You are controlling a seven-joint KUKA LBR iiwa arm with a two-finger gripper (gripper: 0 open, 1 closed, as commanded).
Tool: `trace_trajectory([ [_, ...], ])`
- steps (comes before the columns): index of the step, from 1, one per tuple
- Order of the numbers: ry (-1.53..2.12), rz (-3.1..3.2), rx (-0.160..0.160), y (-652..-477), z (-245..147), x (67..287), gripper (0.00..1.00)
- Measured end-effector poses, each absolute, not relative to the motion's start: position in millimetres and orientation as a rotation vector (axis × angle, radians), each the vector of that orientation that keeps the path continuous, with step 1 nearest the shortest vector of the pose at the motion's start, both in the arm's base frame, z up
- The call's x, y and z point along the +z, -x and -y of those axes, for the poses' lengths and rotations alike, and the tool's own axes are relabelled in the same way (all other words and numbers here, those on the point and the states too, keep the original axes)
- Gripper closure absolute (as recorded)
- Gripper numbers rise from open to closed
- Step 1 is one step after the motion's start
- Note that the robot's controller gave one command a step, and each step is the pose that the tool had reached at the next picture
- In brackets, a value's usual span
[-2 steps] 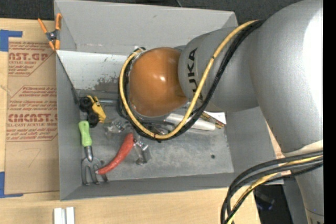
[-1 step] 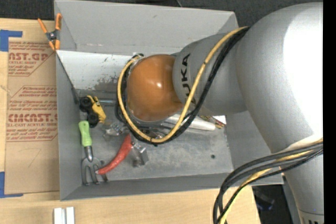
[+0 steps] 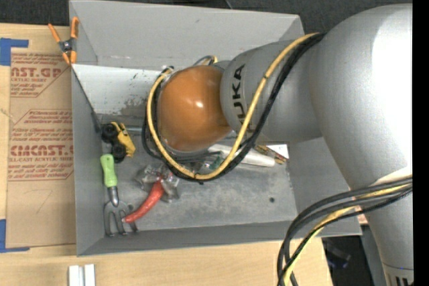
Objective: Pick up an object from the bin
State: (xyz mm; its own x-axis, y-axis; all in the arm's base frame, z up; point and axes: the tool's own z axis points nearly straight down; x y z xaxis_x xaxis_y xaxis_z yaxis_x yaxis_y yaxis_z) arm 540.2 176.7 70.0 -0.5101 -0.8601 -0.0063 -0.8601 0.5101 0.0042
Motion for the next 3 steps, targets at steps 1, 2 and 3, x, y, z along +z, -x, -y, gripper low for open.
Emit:
trace_trajectory([
  [1,1.553,-2.727,0.011,-540.2,-176.7,69.9,1.00],
  [2,1.559,-2.737,0.016,-536.8,-176.2,84.3,1.00],
  [3,1.554,-2.728,0.011,-539.7,-177.1,128.6,1.00],
])
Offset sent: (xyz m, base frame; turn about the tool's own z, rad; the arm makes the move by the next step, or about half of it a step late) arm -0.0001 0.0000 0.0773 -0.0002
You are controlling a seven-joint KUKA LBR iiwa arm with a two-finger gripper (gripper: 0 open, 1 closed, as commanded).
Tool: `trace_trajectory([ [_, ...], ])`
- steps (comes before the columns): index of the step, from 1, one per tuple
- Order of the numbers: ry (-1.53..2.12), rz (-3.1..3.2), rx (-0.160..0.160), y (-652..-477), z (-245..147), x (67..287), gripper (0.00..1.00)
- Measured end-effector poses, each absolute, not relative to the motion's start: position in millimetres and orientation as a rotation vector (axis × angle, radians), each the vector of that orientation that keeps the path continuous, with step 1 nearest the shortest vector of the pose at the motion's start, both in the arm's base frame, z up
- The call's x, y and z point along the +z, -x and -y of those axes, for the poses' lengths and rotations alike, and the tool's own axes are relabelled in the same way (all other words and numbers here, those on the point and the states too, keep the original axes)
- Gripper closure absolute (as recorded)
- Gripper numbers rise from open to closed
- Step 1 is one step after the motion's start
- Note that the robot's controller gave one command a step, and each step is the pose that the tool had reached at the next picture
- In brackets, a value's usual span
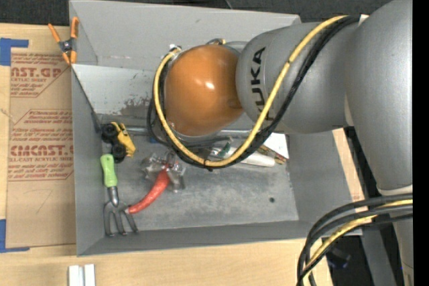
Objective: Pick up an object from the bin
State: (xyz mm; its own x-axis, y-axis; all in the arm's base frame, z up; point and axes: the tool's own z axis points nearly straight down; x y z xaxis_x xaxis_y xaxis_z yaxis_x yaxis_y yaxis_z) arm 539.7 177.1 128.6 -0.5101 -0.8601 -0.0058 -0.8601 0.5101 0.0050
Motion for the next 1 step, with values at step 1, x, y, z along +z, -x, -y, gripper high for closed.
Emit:
trace_trajectory([
  [1,1.554,-2.731,0.014,-538.6,-177.5,160.3,1.00],
])
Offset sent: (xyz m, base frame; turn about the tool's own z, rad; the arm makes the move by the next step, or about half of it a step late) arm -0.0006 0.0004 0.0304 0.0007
